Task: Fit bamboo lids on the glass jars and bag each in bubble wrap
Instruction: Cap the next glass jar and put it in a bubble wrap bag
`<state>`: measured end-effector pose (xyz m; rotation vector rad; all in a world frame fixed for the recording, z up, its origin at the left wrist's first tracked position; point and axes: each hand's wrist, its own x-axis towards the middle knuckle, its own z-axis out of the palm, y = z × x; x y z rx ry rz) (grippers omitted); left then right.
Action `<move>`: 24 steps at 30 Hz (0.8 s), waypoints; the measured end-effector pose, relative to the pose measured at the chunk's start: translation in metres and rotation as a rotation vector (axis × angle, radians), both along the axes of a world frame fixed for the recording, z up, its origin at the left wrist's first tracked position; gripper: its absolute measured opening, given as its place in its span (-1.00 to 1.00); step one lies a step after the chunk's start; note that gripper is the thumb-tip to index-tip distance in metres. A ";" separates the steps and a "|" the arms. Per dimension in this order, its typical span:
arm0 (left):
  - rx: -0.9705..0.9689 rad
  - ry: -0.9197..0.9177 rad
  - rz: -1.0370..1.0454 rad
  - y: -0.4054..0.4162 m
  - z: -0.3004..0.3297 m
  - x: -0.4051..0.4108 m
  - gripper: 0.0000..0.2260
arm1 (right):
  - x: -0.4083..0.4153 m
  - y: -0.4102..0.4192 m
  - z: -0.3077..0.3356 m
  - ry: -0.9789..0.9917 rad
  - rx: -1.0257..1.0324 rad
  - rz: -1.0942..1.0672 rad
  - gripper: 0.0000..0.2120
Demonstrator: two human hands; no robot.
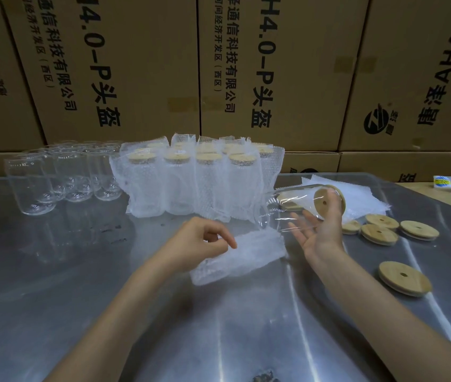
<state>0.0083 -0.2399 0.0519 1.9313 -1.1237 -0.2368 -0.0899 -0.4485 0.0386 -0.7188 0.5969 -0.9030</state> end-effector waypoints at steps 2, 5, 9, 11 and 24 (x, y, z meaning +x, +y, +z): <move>-0.071 0.045 0.084 -0.001 0.004 -0.002 -0.67 | 0.000 0.000 0.000 -0.002 0.000 0.005 -0.35; -0.138 0.069 0.211 0.001 0.010 0.001 -0.89 | 0.000 0.000 0.001 -0.001 -0.001 0.004 -0.36; -0.078 0.105 0.268 0.006 0.011 0.006 -0.76 | -0.001 0.001 0.001 0.006 -0.005 0.011 -0.39; 0.025 0.064 0.294 0.007 0.010 0.007 -0.81 | -0.001 0.002 0.001 0.009 -0.005 0.013 -0.38; -0.567 -0.613 0.689 0.017 0.025 -0.002 -0.82 | 0.000 0.002 0.000 0.010 0.001 0.026 -0.39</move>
